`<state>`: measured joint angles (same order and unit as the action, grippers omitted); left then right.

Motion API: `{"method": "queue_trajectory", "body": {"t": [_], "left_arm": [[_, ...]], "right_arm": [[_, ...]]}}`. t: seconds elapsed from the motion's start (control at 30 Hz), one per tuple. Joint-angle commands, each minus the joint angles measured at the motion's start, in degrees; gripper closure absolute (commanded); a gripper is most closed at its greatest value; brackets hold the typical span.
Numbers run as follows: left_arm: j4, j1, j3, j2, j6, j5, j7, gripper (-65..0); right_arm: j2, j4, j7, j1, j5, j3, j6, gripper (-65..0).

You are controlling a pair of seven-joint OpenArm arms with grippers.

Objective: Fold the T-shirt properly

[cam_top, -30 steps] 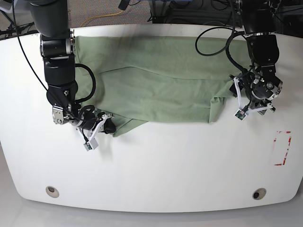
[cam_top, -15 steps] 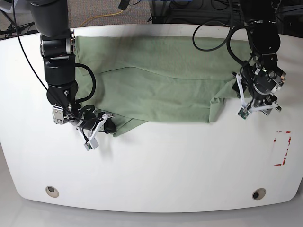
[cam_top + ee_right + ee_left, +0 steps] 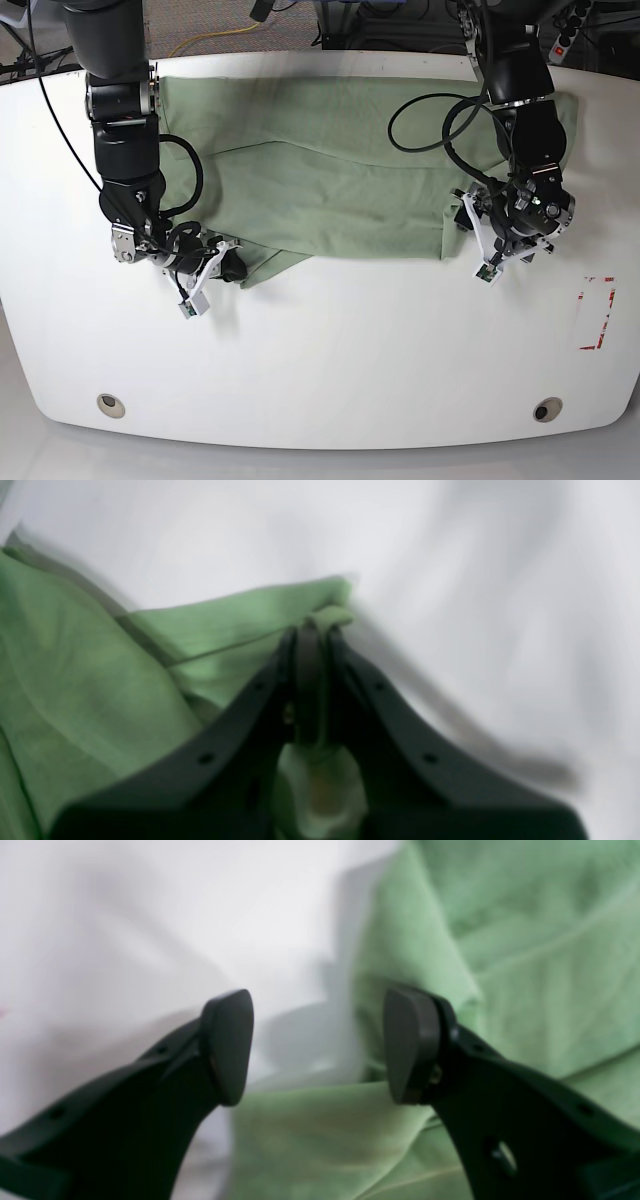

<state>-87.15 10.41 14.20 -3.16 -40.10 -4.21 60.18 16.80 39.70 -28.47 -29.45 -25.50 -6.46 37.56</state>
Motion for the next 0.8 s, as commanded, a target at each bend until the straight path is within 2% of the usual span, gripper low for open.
{"method": "queue_trajectory", "body": {"t": [0.0,0.2,0.3,0.53,0.77], "left_arm": [[0.52,1.32,0.0,0.3,0.1,-0.06,-0.62,-38.2],[2.36,0.97,-0.09,1.36,0.1,-0.06,-0.62,-38.1],[4.39,0.97,-2.28,1.27,0.1,-0.06,-0.62,-36.8],[6.76,0.97,-4.57,1.09,0.1,-0.32,-0.8,-4.3],[-3.53,0.09,-4.75,0.74,0.1,-0.67,-0.53,-3.5]], "right_arm": [[0.57,0.6,-0.41,-1.36,0.57,0.17,0.2,0.0],[0.57,0.6,-0.41,-1.36,0.57,0.17,0.29,0.0],[0.57,0.6,-0.32,-1.36,0.57,0.17,0.29,0.0],[0.57,0.6,-0.32,-1.36,0.57,0.17,0.29,0.0],[0.57,0.6,-0.32,-1.36,0.57,0.17,0.29,0.0]]}}
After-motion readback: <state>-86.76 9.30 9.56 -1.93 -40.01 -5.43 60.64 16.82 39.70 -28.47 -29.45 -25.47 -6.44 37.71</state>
